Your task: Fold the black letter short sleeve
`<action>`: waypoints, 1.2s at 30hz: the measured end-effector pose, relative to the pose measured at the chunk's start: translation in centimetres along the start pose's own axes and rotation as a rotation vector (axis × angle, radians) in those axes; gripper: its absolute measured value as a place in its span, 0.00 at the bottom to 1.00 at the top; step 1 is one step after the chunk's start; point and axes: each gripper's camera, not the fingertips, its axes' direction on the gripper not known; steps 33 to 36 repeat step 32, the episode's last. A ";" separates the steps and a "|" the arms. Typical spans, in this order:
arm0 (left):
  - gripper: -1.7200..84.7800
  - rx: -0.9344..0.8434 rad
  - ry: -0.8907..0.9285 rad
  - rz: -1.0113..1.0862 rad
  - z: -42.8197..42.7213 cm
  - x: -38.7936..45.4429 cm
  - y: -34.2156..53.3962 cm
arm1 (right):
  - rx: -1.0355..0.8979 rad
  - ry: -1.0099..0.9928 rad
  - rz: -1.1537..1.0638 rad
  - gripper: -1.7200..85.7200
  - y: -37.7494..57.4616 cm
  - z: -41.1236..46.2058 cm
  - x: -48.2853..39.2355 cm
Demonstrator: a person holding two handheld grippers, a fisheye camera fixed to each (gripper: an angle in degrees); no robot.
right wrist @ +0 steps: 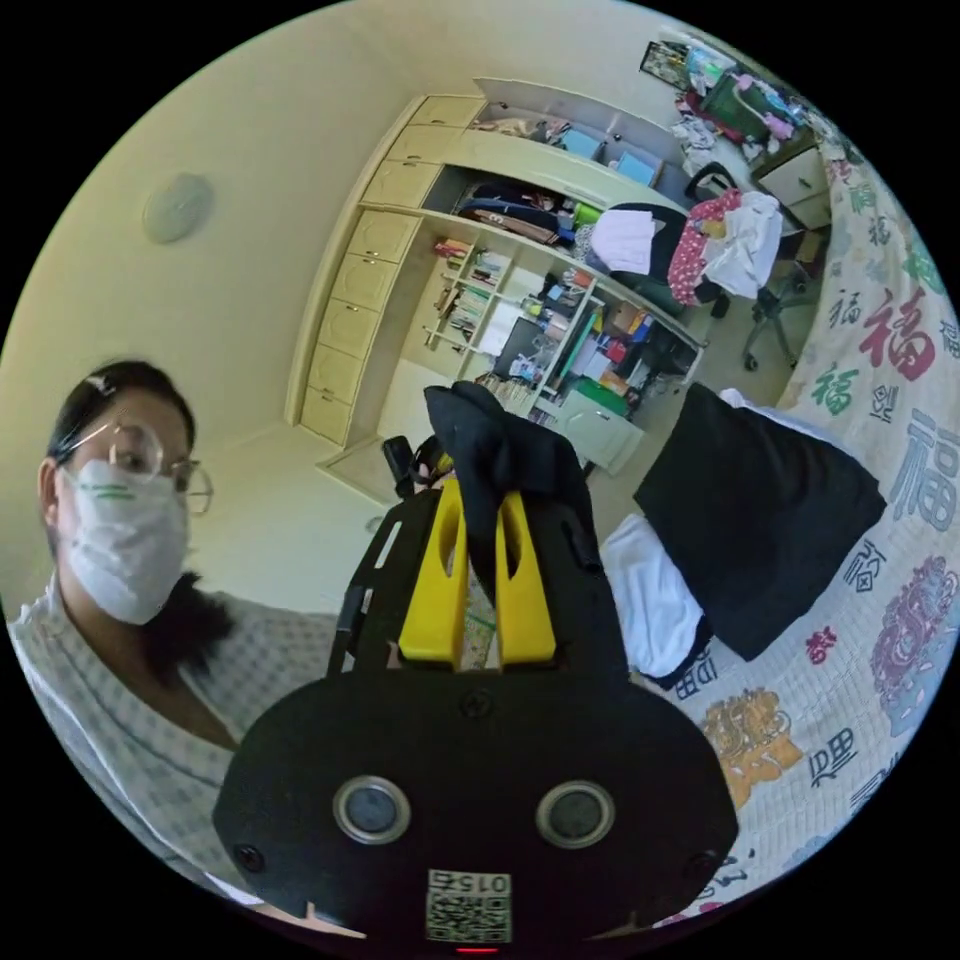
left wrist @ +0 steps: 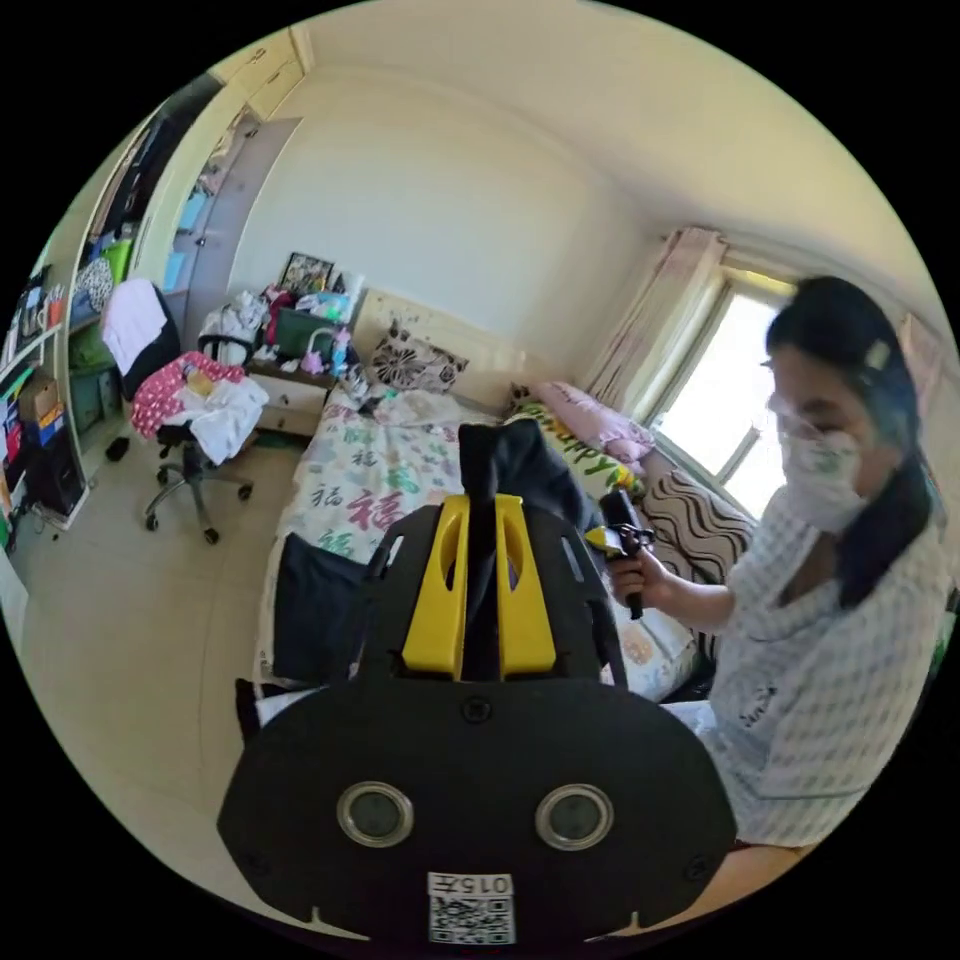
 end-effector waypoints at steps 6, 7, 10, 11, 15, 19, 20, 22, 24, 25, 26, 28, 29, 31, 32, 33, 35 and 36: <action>0.04 -0.018 -0.264 -0.428 9.2 -11.6 4.9 | -0.105 0.522 0.308 0.08 -1.1 4.7 11.8; 0.04 0.076 -0.179 -0.440 9.3 -11.0 6.2 | -0.044 0.467 0.329 0.08 -0.3 3.6 12.2; 0.06 0.129 -0.025 -0.451 10.2 -8.4 9.7 | -0.051 0.442 0.299 0.09 2.5 1.2 11.5; 0.06 0.122 -0.020 -0.452 10.5 -7.8 10.5 | -0.093 0.462 0.294 0.09 4.0 0.2 11.1; 0.08 -0.147 -0.213 -0.494 15.5 -4.8 15.5 | -0.161 0.504 0.354 0.09 9.9 -3.8 9.6; 0.08 -0.371 -0.484 -0.402 21.7 -2.5 17.9 | -0.150 0.622 0.537 0.09 17.5 -10.1 7.3; 0.08 -0.371 -0.501 -0.414 22.2 -2.1 17.8 | -0.107 0.649 0.603 0.09 19.5 -12.3 6.5; 0.08 -0.287 -0.529 -0.366 24.1 1.6 16.1 | -0.006 0.688 0.690 0.09 22.5 -15.8 5.2; 0.08 -0.251 -0.427 -0.249 27.2 5.8 14.8 | 0.085 0.758 0.759 0.09 25.1 -19.5 3.9; 0.09 -0.304 -0.326 -0.174 30.9 8.5 14.3 | 0.117 0.830 0.797 0.09 26.7 -21.9 3.1; 0.09 -0.343 -0.268 -0.143 33.0 9.9 14.3 | 0.122 0.918 0.832 0.10 28.0 -24.3 2.4; 0.10 -0.548 -0.027 -0.089 43.3 15.4 15.9 | 0.121 1.034 0.877 0.10 29.8 -27.8 1.5; 0.10 -0.601 0.036 -0.084 46.1 16.9 16.7 | 0.125 1.100 0.912 0.10 31.1 -30.3 1.1; 0.11 -0.760 0.262 -0.075 56.4 23.8 19.7 | 0.145 1.170 0.972 0.11 33.1 -34.1 0.7; 0.11 -0.791 0.314 -0.064 58.9 25.8 20.5 | 0.168 1.210 1.023 0.11 34.6 -36.6 0.6; 0.11 -0.791 0.314 -0.064 58.9 25.8 20.5 | 0.168 1.210 1.023 0.11 34.6 -36.6 0.6; 0.11 -0.791 0.314 -0.064 58.9 25.8 20.5 | 0.168 1.210 1.023 0.11 34.6 -36.6 0.6; 0.11 -0.791 0.314 -0.064 58.9 25.8 20.5 | 0.168 1.210 1.023 0.11 34.6 -36.6 0.6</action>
